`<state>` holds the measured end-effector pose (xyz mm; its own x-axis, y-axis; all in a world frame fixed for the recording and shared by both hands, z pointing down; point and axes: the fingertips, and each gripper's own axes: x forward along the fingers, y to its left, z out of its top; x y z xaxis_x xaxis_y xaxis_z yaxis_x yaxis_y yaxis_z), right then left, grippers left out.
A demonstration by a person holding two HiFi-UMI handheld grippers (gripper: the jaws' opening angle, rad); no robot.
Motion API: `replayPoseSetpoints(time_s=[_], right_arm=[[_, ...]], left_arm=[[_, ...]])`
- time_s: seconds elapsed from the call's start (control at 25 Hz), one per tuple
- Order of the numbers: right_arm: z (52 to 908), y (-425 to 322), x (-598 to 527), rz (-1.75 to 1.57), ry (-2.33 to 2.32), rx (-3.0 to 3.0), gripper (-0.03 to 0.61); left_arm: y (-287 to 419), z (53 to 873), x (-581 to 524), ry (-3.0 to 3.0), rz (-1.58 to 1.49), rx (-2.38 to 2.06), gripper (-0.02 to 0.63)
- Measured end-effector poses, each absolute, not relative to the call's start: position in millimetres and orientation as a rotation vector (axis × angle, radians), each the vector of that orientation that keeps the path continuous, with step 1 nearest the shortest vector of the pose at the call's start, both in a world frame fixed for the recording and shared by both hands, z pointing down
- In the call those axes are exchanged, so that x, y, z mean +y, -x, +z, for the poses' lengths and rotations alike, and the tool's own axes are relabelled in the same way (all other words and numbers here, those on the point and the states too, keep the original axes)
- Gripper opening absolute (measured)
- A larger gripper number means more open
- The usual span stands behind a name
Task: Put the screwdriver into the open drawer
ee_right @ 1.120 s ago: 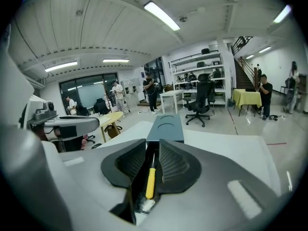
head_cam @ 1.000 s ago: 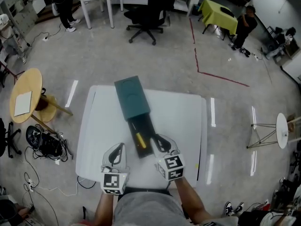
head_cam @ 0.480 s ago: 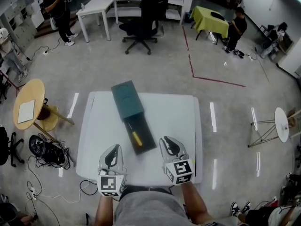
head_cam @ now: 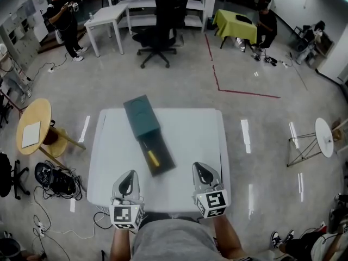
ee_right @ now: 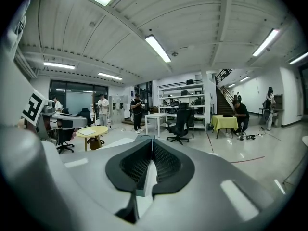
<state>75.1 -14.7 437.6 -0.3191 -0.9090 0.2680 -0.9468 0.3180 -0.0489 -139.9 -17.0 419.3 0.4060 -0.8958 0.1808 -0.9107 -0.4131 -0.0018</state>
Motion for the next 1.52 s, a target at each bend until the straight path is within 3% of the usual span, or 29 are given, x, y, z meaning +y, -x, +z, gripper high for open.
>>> replayPoseSetpoints(time_s=[1.52], right_arm=[[447.9,-107.2,12.9,0.334,-1.781,-2.324,0.003]], left_arm=[[102.4,426.0,2.0,-2.610,0.305,-1.550,0.011]])
